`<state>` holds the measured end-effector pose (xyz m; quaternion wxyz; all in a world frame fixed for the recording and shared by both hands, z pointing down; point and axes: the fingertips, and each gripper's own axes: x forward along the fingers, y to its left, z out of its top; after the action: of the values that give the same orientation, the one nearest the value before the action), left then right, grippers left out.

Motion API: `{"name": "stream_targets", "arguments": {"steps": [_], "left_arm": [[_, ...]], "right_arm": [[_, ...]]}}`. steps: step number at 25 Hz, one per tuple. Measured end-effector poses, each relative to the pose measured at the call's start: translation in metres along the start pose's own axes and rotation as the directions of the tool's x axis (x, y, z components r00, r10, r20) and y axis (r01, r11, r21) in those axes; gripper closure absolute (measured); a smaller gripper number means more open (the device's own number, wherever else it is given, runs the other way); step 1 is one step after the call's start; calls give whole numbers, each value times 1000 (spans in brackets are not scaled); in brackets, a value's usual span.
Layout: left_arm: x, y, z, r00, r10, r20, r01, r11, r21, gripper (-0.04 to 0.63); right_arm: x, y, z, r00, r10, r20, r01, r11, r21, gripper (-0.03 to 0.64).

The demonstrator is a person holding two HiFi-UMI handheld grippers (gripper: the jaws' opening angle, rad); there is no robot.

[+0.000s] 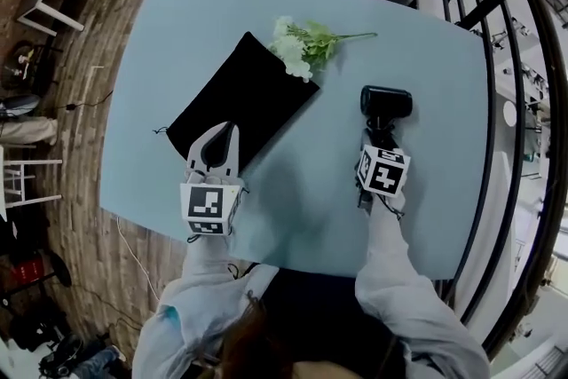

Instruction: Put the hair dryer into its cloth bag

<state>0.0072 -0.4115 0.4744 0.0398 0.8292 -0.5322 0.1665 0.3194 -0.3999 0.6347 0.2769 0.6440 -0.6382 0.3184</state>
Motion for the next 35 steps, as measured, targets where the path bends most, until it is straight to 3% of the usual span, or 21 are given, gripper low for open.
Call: {"name": "stream_targets", "arguments": {"steps": [5, 8, 10, 12, 15, 18, 21, 26, 28, 29, 30, 32, 33, 34, 35], "left_arm": [[-43, 46, -12, 998, 43, -37, -39, 994, 101, 575], [-76, 78, -8, 995, 79, -57, -65, 974, 216, 540], [-90, 100, -12, 990, 88, -110, -47, 943, 329, 362], [-95, 115, -30, 976, 77, -203, 23, 893, 449, 313], [-94, 126, -61, 945, 24, -326, 162, 832, 531, 287], [-94, 133, -88, 920, -44, -390, 267, 799, 539, 284], [-89, 141, -110, 898, -99, -429, 356, 735, 577, 284], [-81, 146, -139, 873, -236, -427, 468, 652, 597, 284], [-73, 148, -144, 875, -280, -394, 478, 616, 626, 284], [-69, 145, -140, 882, -309, -355, 470, 609, 639, 284], [-65, 141, -128, 891, -343, -297, 452, 617, 645, 284], [-50, 129, -93, 898, -404, -173, 417, 656, 630, 284], [-39, 124, -79, 891, -428, -155, 423, 653, 629, 284], [-29, 117, -74, 874, -450, -181, 451, 614, 648, 284], [-21, 111, -77, 851, -467, -237, 489, 546, 680, 281]], "right_arm": [[-6, -1, -4, 1000, 17, 21, -17, 1000, -14, 419], [-20, 9, -7, 998, 47, 38, -45, 998, -51, 420], [-34, 16, -6, 996, 66, 62, -62, 996, -64, 419], [-48, 24, -6, 993, 82, 88, -76, 995, -62, 420], [-72, 37, -8, 990, 86, 116, -80, 995, -56, 419], [-96, 52, -18, 990, 58, 126, -52, 998, -47, 419], [-117, 74, -36, 992, 30, 123, -32, 999, 16, 419], [-148, 128, -72, 993, -25, 114, 11, 992, 122, 419], [-158, 152, -88, 991, -56, 119, 38, 988, 149, 419], [-161, 164, -98, 991, -61, 121, 41, 986, 164, 419], [-163, 176, -106, 991, -61, 121, 39, 983, 178, 419], [-166, 195, -118, 991, -58, 120, 32, 978, 204, 419], [-168, 203, -121, 991, -59, 117, 33, 976, 216, 419], [-170, 209, -125, 992, -63, 113, 36, 973, 227, 419], [-173, 214, -128, 992, -67, 108, 40, 970, 238, 419]]}}
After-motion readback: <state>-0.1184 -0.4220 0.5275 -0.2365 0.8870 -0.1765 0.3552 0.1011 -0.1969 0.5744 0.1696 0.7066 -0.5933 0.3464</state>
